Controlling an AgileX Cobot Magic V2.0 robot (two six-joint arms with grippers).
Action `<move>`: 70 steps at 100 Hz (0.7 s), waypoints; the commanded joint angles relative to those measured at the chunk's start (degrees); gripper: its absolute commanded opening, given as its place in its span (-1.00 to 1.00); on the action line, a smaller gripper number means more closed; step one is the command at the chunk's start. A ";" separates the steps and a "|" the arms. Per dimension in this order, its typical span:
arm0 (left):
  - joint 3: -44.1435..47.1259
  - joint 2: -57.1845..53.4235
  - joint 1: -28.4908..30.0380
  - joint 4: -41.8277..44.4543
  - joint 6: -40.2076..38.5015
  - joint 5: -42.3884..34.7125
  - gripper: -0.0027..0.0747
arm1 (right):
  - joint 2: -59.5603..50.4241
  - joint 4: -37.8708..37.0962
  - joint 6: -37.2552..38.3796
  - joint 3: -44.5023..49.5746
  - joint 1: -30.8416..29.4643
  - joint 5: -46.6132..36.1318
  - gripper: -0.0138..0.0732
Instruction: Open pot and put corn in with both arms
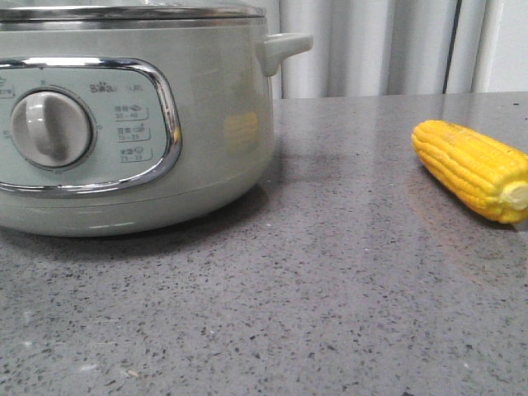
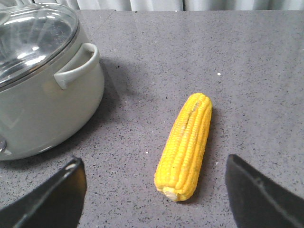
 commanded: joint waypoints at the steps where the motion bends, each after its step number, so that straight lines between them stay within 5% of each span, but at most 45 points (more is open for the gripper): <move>1: -4.14 4.81 -2.83 -3.39 4.08 -4.90 0.23 | 0.62 0.17 -0.16 -2.00 -0.33 -4.79 0.54; 15: -7.30 12.46 -8.03 -4.42 5.55 -9.32 0.43 | 0.62 0.17 -0.16 -2.00 -0.33 -5.19 0.54; 45: -10.28 27.18 -19.53 -4.60 5.55 -23.90 0.43 | 0.62 0.17 -0.16 -2.00 -0.33 -4.76 0.54; 70: -11.75 35.63 -22.04 -5.84 5.55 -29.46 0.43 | 0.62 0.17 -0.16 -2.00 -0.33 -4.52 0.54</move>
